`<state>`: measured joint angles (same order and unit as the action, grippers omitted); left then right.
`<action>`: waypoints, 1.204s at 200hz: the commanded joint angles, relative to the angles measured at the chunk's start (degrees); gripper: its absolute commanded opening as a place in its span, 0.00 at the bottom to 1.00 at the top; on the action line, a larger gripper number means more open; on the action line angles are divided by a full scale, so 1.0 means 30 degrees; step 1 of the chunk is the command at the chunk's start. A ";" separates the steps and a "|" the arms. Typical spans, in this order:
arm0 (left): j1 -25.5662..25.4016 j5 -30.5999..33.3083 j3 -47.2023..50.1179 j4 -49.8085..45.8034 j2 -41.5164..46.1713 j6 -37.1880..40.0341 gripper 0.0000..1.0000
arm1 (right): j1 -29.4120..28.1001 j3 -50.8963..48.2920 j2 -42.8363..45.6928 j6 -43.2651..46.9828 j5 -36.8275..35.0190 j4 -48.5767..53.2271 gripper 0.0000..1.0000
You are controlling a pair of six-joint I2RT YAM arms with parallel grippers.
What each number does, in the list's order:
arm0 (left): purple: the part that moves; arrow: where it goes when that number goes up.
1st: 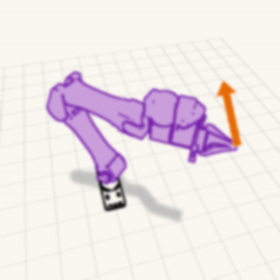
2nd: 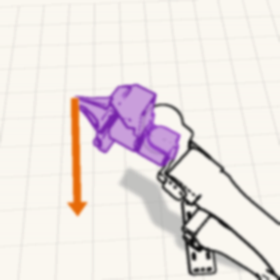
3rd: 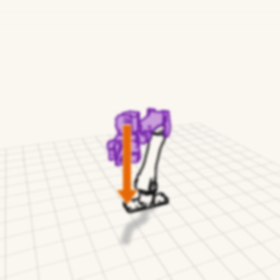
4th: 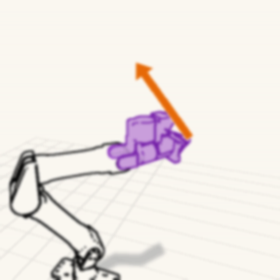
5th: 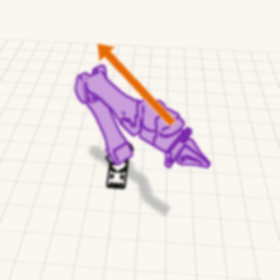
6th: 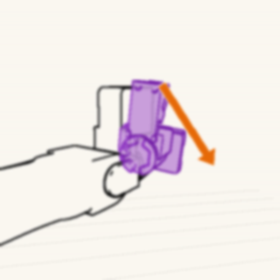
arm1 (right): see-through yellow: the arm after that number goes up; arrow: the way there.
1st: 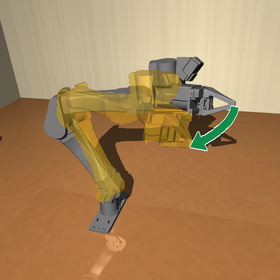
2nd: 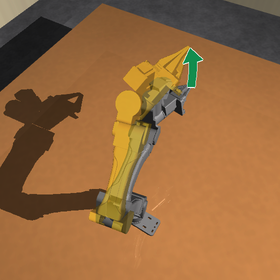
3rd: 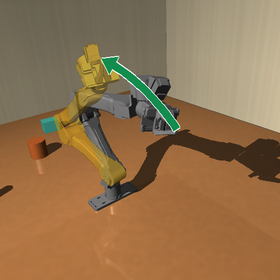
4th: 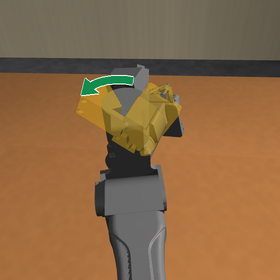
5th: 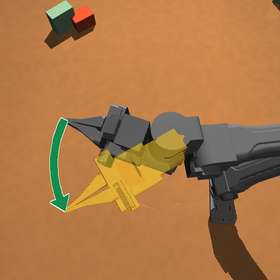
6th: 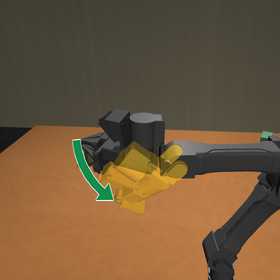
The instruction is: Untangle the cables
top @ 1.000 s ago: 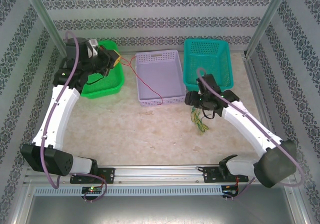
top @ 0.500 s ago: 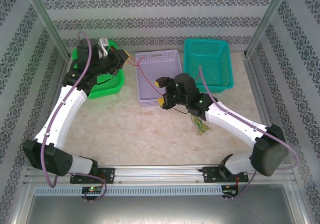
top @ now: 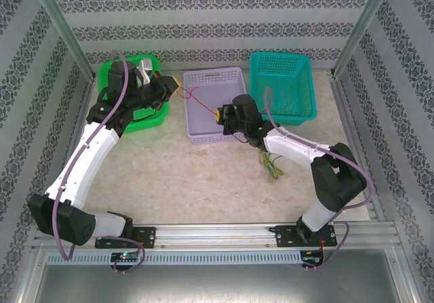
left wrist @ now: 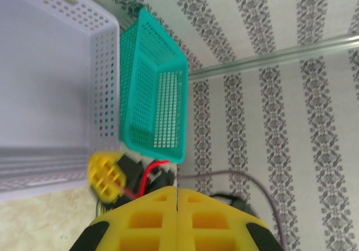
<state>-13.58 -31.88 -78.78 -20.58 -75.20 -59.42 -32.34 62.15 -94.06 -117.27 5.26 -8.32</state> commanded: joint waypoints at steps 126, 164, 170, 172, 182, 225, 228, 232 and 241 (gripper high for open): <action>-0.7859 -0.1502 0.0084 -0.5793 -0.2289 1.0253 0.00 | 0.6899 1.1765 -0.0260 1.5742 0.1939 0.9976 0.00; -0.9297 0.0104 -0.0663 -0.5475 -0.4095 1.0125 0.00 | 0.6897 1.3868 -0.0901 1.7771 0.2796 1.2176 0.00; -0.9344 0.0092 -0.0712 -0.5195 -0.4222 0.9963 0.00 | 0.6871 1.3843 -0.0777 1.8043 0.2650 1.2443 0.00; -0.9355 0.0104 -0.0741 -0.5104 -0.4265 0.9904 0.00 | 0.6865 1.3844 -0.0746 1.8119 0.2586 1.2536 0.00; -0.9366 0.0106 -0.0856 -0.4698 -0.4397 0.9568 0.00 | 0.6902 1.3752 -0.0554 1.8490 0.2396 1.3023 0.00; -0.8163 -0.1611 -0.1660 -0.2119 -0.4810 0.4500 0.00 | 0.7948 1.4954 -0.0452 2.1042 0.3348 1.5543 0.47; -0.8030 -0.1641 -0.1611 -0.1730 -0.4761 0.3958 0.00 | 0.8012 1.5093 -0.0399 2.1359 0.3331 1.5853 0.50; -0.7855 -0.1762 -0.1491 -0.1262 -0.4646 0.3211 0.00 | 0.8050 1.5259 -0.0312 2.1749 0.3253 1.6248 0.53; -0.7416 -0.2088 -0.1109 0.0367 -0.4486 0.1593 0.00 | 0.8155 1.5453 0.0043 2.2573 0.3090 1.7002 0.58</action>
<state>-39.07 -33.58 -82.32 -27.53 -89.41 -40.40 -9.26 104.38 -96.92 -58.00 16.29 37.36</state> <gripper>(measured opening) 0.049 0.530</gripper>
